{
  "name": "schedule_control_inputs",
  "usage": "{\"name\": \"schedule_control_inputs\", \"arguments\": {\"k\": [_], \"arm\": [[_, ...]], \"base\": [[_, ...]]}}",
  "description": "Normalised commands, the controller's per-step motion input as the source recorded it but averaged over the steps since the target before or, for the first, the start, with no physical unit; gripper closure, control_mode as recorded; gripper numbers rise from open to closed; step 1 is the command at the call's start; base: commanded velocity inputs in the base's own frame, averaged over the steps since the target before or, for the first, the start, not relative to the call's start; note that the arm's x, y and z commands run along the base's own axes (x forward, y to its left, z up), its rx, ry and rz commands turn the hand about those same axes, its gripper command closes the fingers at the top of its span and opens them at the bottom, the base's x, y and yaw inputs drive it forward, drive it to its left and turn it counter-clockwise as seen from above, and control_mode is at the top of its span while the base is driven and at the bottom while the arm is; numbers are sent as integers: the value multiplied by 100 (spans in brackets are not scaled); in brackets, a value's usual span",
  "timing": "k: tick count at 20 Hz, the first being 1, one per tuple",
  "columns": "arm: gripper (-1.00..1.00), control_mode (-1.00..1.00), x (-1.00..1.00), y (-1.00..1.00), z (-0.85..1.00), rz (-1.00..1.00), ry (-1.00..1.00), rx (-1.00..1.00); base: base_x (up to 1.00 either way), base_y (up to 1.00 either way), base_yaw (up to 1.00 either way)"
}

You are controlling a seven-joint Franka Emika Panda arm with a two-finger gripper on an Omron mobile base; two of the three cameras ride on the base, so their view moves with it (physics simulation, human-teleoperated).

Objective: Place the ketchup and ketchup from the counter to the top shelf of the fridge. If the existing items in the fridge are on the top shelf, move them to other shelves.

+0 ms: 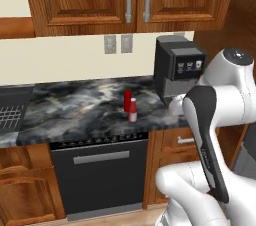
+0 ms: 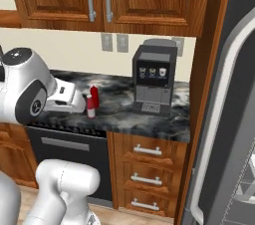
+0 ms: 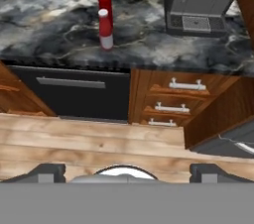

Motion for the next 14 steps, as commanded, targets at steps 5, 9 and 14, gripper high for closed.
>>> {"name": "schedule_control_inputs", "arguments": {"k": [5, 9, 14], "arm": [[-100, -100, 71, 18, -81, -1, -4, 0], [-100, -100, 99, 19, -79, -1, -6, 1], [-100, -100, 98, 29, -59, -3, -6, 0]], "base": [[0, 0, 0], [0, 0, 0], [0, 0, 0]]}}
